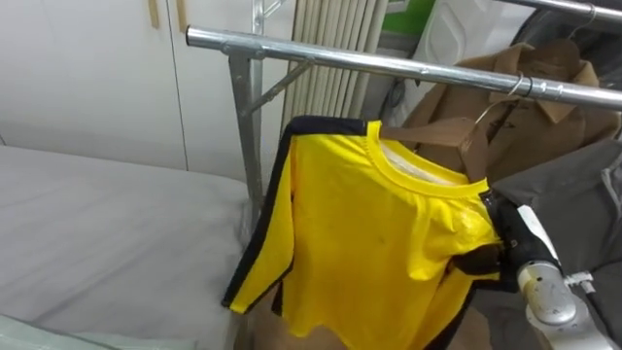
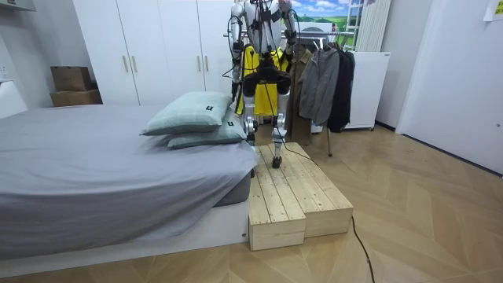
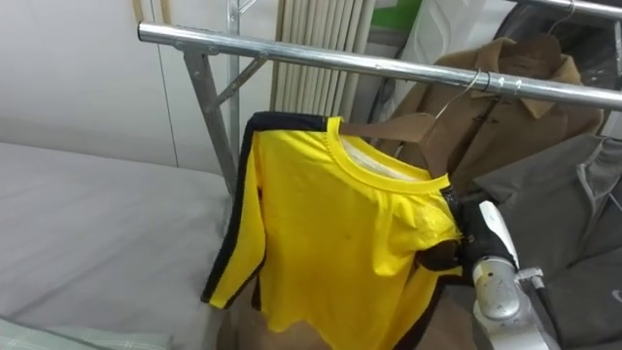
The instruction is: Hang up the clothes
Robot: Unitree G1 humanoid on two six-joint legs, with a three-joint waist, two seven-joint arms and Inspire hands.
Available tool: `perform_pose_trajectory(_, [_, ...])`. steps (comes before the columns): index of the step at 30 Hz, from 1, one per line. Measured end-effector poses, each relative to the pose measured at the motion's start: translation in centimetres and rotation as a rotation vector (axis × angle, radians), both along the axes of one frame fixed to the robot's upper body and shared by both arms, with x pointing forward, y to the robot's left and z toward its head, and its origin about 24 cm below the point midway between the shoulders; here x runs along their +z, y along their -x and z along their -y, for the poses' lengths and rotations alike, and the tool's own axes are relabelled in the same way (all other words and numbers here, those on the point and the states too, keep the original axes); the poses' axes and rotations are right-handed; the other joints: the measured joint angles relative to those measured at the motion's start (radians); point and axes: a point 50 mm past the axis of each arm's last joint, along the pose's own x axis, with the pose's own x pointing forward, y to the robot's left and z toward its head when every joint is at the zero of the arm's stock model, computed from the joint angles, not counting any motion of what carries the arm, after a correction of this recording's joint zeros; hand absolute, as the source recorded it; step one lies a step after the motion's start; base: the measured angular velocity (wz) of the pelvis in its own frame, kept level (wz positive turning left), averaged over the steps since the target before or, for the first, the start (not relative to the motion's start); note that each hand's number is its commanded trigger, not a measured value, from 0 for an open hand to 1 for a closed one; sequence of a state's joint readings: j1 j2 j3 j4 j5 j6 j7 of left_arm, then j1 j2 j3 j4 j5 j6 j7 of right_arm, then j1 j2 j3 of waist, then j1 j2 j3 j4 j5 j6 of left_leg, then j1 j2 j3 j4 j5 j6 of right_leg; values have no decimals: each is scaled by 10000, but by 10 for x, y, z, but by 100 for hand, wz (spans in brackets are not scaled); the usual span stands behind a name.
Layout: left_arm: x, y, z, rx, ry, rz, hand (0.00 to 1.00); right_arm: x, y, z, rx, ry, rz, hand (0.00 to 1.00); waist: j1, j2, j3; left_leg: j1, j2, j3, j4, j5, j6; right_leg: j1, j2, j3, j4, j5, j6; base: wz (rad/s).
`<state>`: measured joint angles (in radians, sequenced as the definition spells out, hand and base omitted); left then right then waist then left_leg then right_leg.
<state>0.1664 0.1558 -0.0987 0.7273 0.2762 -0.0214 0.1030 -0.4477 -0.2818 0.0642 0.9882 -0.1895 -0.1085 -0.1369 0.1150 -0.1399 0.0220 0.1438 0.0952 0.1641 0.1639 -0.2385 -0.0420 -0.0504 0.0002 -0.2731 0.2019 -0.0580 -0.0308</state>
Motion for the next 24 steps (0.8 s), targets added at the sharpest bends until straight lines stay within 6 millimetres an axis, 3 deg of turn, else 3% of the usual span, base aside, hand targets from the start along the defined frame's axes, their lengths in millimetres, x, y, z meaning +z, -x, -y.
perform_pose_trajectory(9, [1, -1, -2, -9, -47, 30, 0, -17, 14, 6, 36, 416, -1027, 100, -6, 81, -85, 7, 2, 18, 1, 0, 0, -25, 11, 19, -3, -5, 7, 0])
perform_pose_trajectory(22, [2, -3, -4, -80, -111, 167, 0, -19, 17, 6, 50, 893, -946, 100, 28, 85, -88, -16, 3, 2, 6, 0, 0, 16, 7, -7, -42, -5, 7, 0])
perform_pose_trajectory(23, [2, -3, -4, -79, -110, 165, 0, -19, 17, 6, 39, 924, -939, 82, 25, 85, -88, -18, 3, 3, 6, 0, 0, 34, 12, -7, -80, -4, 7, 0])
perform_pose_trajectory(24, [2, -3, -4, -79, -107, 164, 0, -20, 18, 6, 32, 993, -939, 55, 25, 85, -88, -14, 3, 0, 8, 0, 0, 77, 21, -15, -153, -2, 3, 0])
